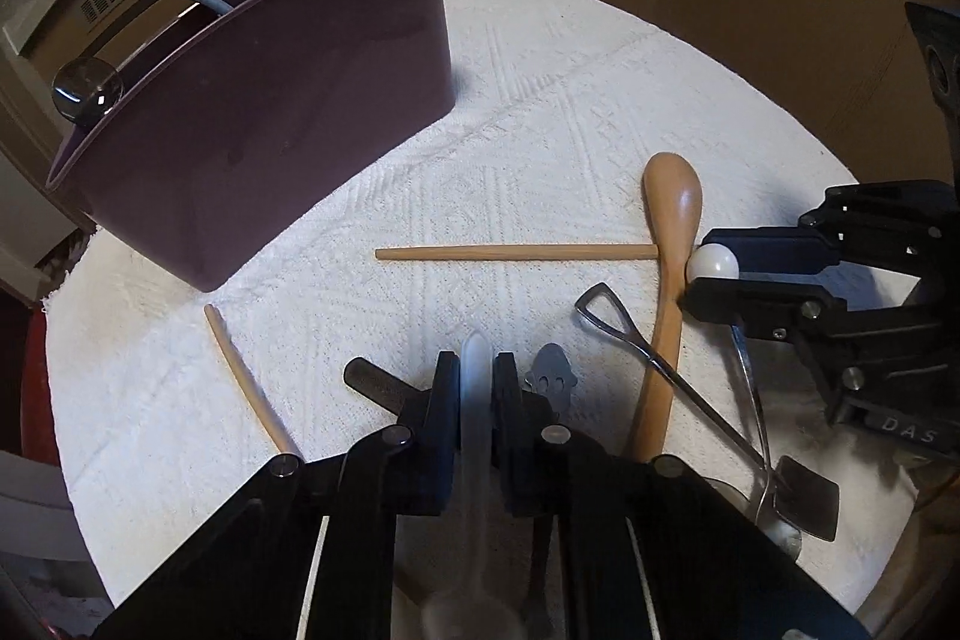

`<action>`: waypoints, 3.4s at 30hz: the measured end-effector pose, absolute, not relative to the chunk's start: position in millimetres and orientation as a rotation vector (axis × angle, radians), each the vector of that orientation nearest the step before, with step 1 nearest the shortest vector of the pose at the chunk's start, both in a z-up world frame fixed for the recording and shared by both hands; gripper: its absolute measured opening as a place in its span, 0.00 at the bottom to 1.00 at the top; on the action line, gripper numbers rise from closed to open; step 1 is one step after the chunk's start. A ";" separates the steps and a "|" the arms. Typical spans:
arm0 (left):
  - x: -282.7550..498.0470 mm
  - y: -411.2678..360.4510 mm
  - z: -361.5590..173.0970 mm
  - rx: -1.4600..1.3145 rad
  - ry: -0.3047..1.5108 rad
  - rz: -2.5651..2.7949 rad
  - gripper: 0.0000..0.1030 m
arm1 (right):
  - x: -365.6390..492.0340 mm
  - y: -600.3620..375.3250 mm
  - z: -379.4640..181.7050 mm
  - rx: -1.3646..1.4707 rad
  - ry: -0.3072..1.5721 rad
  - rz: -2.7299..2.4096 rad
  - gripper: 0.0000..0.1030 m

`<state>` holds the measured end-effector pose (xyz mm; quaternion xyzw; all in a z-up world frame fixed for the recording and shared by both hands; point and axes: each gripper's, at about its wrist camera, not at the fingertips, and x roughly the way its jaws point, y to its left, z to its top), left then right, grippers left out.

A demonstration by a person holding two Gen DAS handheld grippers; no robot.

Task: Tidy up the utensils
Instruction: 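Grasp the white plastic spoon with the left tool while the right grasps the ball-handled spoon, then carry both white spoons into the purple caddy and open both tools, then grasp the triangle-handled metal server with the right tool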

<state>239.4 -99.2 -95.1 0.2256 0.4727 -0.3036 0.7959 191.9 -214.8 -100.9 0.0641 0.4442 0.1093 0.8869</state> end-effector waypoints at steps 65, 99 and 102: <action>380.5 -38.3 55.0 -0.126 0.476 -0.372 0.09 | 339.9 -147.2 102.0 -0.460 0.475 0.062 0.22; 197.0 4.7 -50.5 0.113 0.889 -0.494 0.53 | 204.6 -181.7 -38.2 -0.096 0.820 0.241 0.36; 169.5 1.9 -64.9 0.136 0.953 -0.552 0.53 | 178.9 -178.1 -56.0 -0.091 0.856 0.251 0.37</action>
